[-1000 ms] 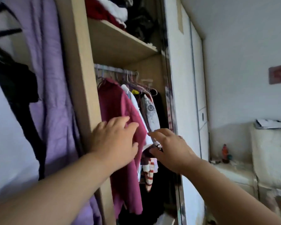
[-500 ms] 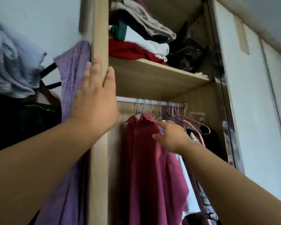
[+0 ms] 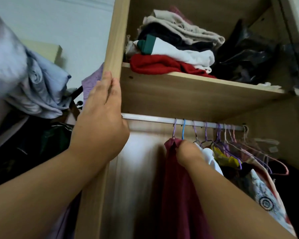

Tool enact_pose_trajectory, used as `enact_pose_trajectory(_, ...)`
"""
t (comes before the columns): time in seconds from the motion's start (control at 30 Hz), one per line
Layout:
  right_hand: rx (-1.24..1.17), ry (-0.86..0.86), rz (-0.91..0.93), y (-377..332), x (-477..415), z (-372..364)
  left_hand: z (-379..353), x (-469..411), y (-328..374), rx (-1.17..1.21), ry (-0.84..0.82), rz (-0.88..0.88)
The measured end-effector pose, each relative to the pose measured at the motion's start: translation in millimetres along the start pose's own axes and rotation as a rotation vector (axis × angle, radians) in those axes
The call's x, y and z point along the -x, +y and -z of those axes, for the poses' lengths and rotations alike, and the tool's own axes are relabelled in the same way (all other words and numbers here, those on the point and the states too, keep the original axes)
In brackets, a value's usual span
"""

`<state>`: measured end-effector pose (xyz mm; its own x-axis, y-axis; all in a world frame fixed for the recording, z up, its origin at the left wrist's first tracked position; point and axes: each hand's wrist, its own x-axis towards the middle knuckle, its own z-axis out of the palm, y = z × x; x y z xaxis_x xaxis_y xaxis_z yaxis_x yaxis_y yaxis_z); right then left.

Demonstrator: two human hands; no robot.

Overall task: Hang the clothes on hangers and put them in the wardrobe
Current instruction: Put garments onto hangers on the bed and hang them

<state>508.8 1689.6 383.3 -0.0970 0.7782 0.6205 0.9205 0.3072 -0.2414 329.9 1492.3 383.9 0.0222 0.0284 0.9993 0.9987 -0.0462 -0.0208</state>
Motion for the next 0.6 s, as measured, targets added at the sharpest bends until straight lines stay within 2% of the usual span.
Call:
enact_pose_trajectory(0.1,-0.059,0.115,-0.033,1.5,-6.4,-10.8,-0.8,-0.7,0.4,-0.005,0.012,0.032)
enact_pose_trajectory(0.6,-0.102,0.364,-0.036,19.6,-4.7,38.7,-0.1,1.1,0.7,-0.003,0.025,0.018)
